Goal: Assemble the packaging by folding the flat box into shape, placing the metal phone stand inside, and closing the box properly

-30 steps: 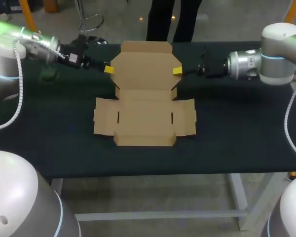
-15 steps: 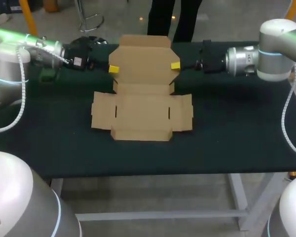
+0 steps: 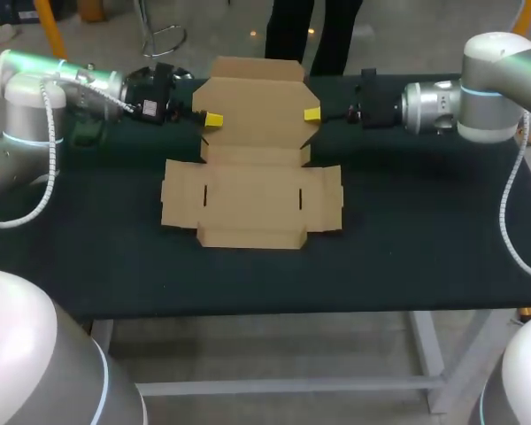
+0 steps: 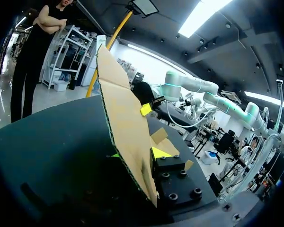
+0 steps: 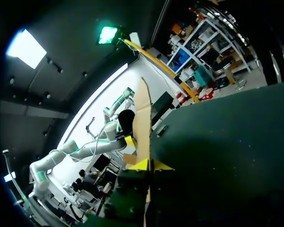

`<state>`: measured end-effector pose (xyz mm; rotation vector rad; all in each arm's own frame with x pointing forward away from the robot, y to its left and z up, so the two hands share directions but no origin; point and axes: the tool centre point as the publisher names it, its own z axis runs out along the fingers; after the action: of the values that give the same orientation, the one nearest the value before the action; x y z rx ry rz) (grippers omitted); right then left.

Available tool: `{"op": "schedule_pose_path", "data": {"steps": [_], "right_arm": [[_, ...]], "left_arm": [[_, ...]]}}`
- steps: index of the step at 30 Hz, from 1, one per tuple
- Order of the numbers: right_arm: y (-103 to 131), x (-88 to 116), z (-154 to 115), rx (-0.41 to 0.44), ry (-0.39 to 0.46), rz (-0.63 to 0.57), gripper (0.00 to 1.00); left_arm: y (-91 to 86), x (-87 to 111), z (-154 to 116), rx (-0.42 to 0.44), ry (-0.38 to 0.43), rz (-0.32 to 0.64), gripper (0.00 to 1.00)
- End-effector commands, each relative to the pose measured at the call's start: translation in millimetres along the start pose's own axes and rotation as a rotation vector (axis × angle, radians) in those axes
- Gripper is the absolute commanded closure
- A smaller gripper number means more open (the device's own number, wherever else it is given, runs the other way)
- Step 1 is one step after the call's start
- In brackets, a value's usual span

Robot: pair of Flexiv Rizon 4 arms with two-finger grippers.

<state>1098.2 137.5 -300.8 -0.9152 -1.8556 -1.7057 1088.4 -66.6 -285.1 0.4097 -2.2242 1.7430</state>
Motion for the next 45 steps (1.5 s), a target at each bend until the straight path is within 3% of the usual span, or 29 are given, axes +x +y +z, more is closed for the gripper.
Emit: {"op": "schedule_pose_path", "data": {"steps": [1, 5, 15, 20, 23, 25, 31, 36, 45], "right_arm": [[1.9, -5.3, 0.9, 0.001, 0.020, -0.005, 1.00], [3.0, -4.6, 2.7, 0.001, 0.031, -0.010, 1.00], [5.3, -2.0, 6.9, 0.005, 0.039, -0.018, 1.00], [5.5, -0.8, 8.6, 0.010, 0.037, -0.021, 1.00], [5.3, 0.1, 8.2, 0.009, 0.034, -0.023, 1.00], [5.1, 0.5, 8.3, 0.009, 0.034, -0.024, 1.00], [4.7, 1.8, 10.1, 0.009, 0.036, -0.026, 1.00], [5.3, 2.9, 10.7, 0.009, 0.036, -0.030, 1.00], [6.3, 3.6, 12.9, 0.011, 0.043, -0.033, 1.00]], "left_arm": [[-0.8, -8.2, 0.9, 0.002, 0.056, 0.001, 0.79], [-2.2, -10.1, 2.6, 0.010, 0.070, 0.004, 0.87], [-6.5, -10.9, 5.9, 0.022, 0.086, 0.015, 0.89], [-7.9, -9.7, 9.0, 0.020, 0.086, 0.021, 0.84], [-8.5, -8.0, 9.6, 0.018, 0.089, 0.024, 0.72], [-8.9, -7.4, 9.9, 0.018, 0.089, 0.027, 0.73], [-9.7, -7.0, 13.0, 0.024, 0.093, 0.031, 0.81], [-9.6, -6.8, 13.7, 0.029, 0.094, 0.031, 1.00], [-8.6, -7.0, 13.8, 0.037, 0.098, 0.031, 1.00]]}}
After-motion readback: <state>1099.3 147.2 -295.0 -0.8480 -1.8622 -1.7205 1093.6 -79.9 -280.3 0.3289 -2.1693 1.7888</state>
